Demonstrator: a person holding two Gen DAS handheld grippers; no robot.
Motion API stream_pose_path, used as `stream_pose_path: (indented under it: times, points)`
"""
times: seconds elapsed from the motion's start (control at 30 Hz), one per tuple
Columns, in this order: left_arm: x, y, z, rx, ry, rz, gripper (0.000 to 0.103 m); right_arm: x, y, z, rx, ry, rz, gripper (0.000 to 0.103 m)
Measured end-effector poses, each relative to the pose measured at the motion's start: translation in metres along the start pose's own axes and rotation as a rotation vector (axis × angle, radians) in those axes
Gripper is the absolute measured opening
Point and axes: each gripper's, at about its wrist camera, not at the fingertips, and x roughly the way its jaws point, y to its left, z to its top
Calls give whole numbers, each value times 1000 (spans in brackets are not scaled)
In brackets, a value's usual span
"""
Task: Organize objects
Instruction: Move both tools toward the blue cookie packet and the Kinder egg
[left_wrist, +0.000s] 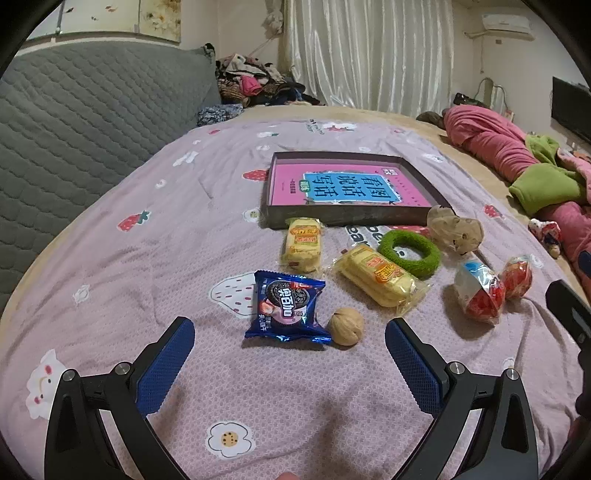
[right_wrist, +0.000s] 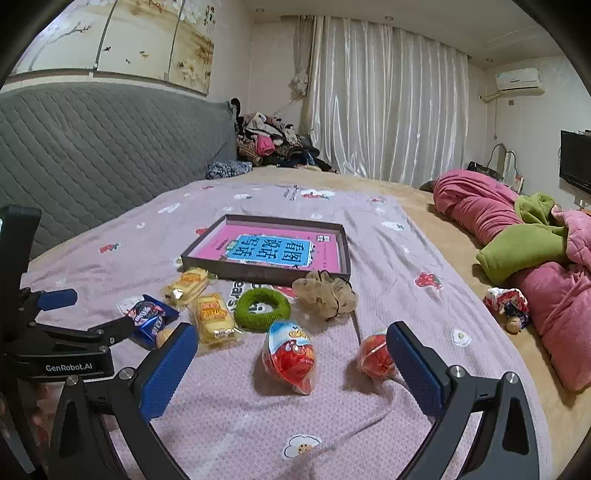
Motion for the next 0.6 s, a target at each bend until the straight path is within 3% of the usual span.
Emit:
stream_pose_path:
  times: [0.6]
  points:
    - [-8,4,2,-18,-13,-21,103,-14,-1,7,32,-37,39,103]
